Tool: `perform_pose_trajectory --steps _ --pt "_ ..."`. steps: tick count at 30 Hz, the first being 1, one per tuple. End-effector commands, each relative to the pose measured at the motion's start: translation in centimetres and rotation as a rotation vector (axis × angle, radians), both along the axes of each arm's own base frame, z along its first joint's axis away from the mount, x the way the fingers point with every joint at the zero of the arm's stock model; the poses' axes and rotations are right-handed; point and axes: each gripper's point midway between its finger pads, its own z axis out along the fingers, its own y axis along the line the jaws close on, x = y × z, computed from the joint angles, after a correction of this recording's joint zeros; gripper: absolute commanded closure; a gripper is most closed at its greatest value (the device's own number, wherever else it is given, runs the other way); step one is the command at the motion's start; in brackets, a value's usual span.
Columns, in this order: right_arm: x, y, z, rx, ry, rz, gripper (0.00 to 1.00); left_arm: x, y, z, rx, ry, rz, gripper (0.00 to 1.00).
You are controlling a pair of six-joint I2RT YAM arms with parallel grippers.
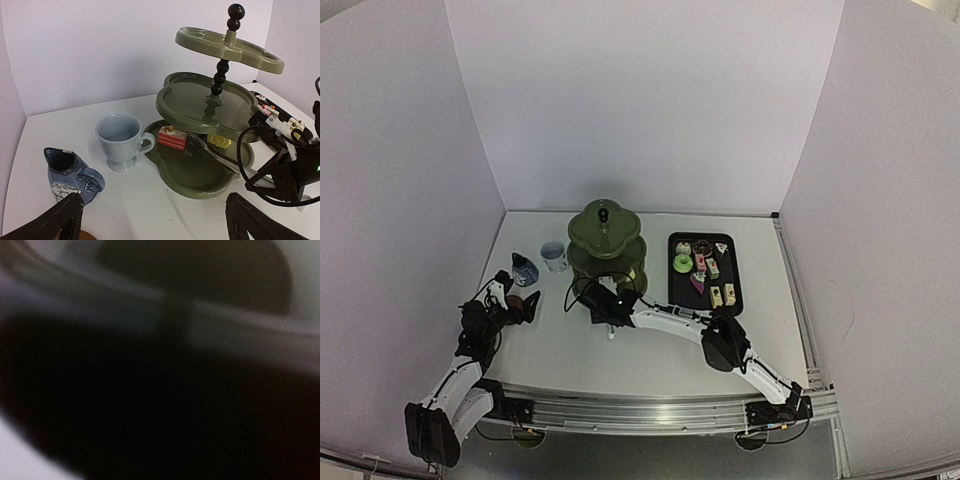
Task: Serve the afternoon tea
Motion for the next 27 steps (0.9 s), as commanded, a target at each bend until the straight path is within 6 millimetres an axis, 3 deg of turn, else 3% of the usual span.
perform_pose_trajectory --steps 1,10,17,20,23,27 --pt "1.2 0.2 2.2 0.054 -0.044 -0.047 0.80 -0.2 -0.4 0.5 -0.007 -0.021 -0.019 0.00" --pt "-2.7 -0.1 5.6 0.049 -0.027 0.080 0.77 -0.2 -0.4 0.4 -0.006 -0.016 -0.020 0.00" --pt "-6.0 -2.3 6.3 0.047 0.055 0.138 0.76 -0.2 -0.5 0.4 -0.005 -0.015 -0.024 0.00" --pt "-7.5 -2.8 7.5 0.067 0.084 0.186 0.76 -0.2 -0.5 0.4 -0.007 -0.013 -0.027 0.00" --pt "-8.9 -4.4 8.3 0.072 0.110 0.204 0.76 -0.2 -0.5 0.4 -0.006 -0.013 -0.028 0.00" --pt "-10.4 -9.1 9.0 0.042 0.117 0.147 0.75 -0.2 -0.6 0.2 -0.001 -0.010 -0.033 0.00"
